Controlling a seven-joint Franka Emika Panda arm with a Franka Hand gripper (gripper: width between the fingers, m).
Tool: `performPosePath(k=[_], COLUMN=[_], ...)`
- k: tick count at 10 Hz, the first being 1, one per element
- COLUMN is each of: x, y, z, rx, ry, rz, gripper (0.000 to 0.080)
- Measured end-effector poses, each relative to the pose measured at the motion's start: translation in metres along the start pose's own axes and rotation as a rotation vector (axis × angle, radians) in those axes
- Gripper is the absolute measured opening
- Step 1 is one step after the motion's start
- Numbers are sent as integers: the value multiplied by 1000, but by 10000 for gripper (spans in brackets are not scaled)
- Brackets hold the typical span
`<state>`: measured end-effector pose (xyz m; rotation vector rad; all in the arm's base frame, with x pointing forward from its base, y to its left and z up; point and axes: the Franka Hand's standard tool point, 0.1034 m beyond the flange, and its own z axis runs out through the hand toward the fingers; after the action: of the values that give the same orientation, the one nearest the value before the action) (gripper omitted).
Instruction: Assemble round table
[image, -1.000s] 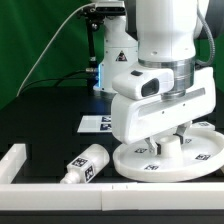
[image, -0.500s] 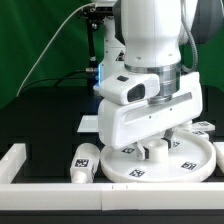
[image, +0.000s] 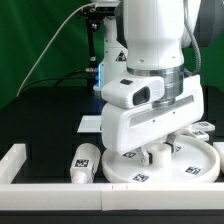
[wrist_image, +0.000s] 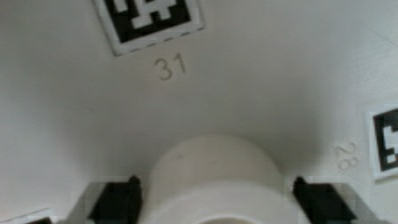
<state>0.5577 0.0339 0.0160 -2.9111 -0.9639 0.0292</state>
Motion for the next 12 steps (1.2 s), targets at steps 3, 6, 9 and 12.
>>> performPosePath(k=[3, 6, 9, 12], x=[-1, 6, 3, 3], y=[0, 1, 6, 5], z=[1, 2, 0, 1], rx=[2, 0, 44, 41], ry=[-4, 2, -24, -25], rz=[2, 35, 48, 46], gripper=[407, 407, 407, 608])
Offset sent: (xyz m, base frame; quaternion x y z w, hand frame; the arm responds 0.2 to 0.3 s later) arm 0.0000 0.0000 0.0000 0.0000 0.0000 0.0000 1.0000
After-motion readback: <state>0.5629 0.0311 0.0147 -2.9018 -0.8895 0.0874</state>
